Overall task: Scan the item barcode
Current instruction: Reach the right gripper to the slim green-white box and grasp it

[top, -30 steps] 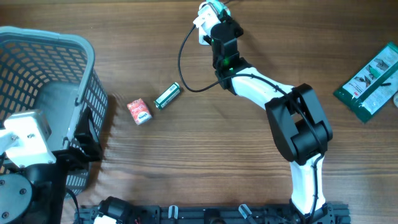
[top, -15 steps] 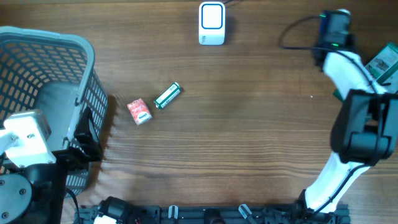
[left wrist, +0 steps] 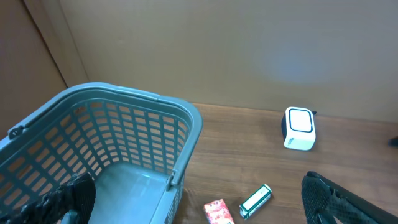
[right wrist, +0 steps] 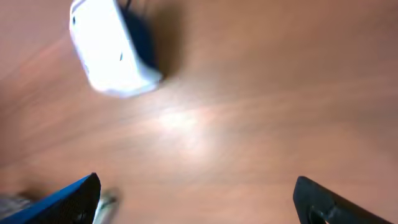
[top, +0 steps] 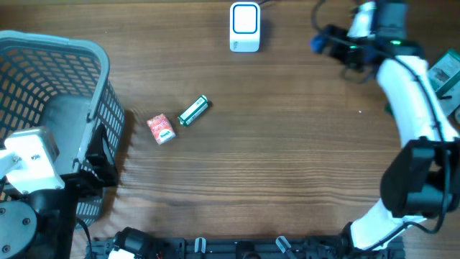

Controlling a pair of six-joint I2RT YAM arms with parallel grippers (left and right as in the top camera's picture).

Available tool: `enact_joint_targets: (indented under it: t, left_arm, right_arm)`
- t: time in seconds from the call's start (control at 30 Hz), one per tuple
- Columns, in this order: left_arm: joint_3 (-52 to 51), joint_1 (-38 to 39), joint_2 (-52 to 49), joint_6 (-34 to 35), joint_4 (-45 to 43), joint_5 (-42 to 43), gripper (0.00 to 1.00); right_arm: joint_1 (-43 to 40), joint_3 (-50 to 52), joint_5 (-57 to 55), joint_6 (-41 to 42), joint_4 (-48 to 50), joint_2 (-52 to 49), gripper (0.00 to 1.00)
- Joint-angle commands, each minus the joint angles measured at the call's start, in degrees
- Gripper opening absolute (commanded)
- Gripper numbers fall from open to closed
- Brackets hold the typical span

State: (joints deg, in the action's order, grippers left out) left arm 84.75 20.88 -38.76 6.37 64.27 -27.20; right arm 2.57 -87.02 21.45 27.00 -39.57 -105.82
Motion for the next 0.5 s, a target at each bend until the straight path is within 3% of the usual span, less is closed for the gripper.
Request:
enact_joint_targets:
  t: [0.0, 0.07, 0.17, 0.23, 0.33, 0.47]
  left_arm:
    - [0.2, -0.2, 0.1, 0.5, -0.1, -0.3, 1.00]
    - [0.2, -0.2, 0.1, 0.5, -0.1, -0.3, 1.00]
    - [0.2, -0.2, 0.1, 0.5, -0.1, -0.3, 1.00]
    - [0.2, -0.2, 0.1, 0.5, -0.1, -0.3, 1.00]
    - [0.2, -0.2, 0.1, 0.5, -0.1, -0.3, 1.00]
    - [0.2, -0.2, 0.1, 0.5, -0.1, -0.3, 1.00]
  right_arm:
    - [11.3, 2.6, 4.4, 17.2, -2.8, -0.6, 1.00]
    - [19.0, 2.7, 2.6, 18.2, -3.3, -0.7, 1.00]
    - [29.1, 2.7, -10.0, 24.2, -2.2, -0.8, 0.99]
    - [33.8, 2.7, -10.1, 24.0, 3.2, -1.9, 0.94]
    - [36.6, 2.3, -10.1, 24.2, 9.6, -5.1, 0.95]
    - [40.0, -4.0, -11.1, 22.4, 9.9, -12.4, 0.99]
